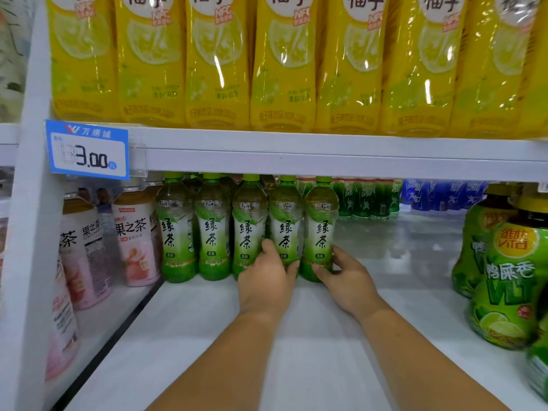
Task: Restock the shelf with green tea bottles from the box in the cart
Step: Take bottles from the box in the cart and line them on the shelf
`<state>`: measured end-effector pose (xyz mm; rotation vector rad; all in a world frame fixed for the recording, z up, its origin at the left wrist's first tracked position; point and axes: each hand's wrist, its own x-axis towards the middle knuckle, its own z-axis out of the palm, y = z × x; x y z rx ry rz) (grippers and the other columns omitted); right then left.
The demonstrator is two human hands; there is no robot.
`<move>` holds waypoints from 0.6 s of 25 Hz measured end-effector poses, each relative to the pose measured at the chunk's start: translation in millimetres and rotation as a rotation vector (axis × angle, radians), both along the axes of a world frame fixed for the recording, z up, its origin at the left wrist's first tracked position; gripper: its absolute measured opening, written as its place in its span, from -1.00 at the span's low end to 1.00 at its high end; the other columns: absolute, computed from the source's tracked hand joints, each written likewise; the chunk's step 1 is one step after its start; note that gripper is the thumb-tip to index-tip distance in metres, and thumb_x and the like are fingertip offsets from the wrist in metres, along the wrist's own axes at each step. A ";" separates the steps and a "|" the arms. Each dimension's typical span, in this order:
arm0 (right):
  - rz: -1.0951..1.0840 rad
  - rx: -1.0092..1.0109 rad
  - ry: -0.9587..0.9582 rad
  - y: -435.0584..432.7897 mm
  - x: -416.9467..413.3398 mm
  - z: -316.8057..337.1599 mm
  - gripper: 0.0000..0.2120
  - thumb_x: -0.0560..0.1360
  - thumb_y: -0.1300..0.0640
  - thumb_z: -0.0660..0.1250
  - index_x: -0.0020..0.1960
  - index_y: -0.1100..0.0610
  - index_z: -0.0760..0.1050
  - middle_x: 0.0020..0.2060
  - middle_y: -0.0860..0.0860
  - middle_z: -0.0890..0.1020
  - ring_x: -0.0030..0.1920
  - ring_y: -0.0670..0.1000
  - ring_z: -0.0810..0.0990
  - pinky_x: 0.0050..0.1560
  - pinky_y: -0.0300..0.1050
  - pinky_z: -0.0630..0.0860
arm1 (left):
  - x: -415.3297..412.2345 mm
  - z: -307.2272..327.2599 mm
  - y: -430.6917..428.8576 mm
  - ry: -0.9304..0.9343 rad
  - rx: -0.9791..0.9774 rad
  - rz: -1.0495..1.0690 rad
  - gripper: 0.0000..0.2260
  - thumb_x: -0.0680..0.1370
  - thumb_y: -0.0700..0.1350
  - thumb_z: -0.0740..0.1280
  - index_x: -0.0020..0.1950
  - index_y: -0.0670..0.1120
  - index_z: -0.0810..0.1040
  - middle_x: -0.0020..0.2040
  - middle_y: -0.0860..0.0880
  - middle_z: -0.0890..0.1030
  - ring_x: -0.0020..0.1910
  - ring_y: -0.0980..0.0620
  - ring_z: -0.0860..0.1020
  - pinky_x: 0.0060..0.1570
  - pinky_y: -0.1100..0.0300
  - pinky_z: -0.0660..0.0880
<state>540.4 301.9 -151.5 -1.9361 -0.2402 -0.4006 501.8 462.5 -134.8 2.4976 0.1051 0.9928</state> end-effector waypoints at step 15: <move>-0.153 -0.038 0.153 0.5 -23.0 11.8 -0.55 0.57 -0.10 0.30 0.39 0.07 0.43 0.25 0.05 0.58 0.23 0.08 0.55 0.11 -0.15 0.43 | -11.1 0.6 5.8 0.125 -0.451 -0.177 -0.65 0.59 -0.01 0.33 0.32 -0.15 0.45 -0.07 -0.02 0.63 -0.09 -0.11 0.59 -0.15 0.14 0.43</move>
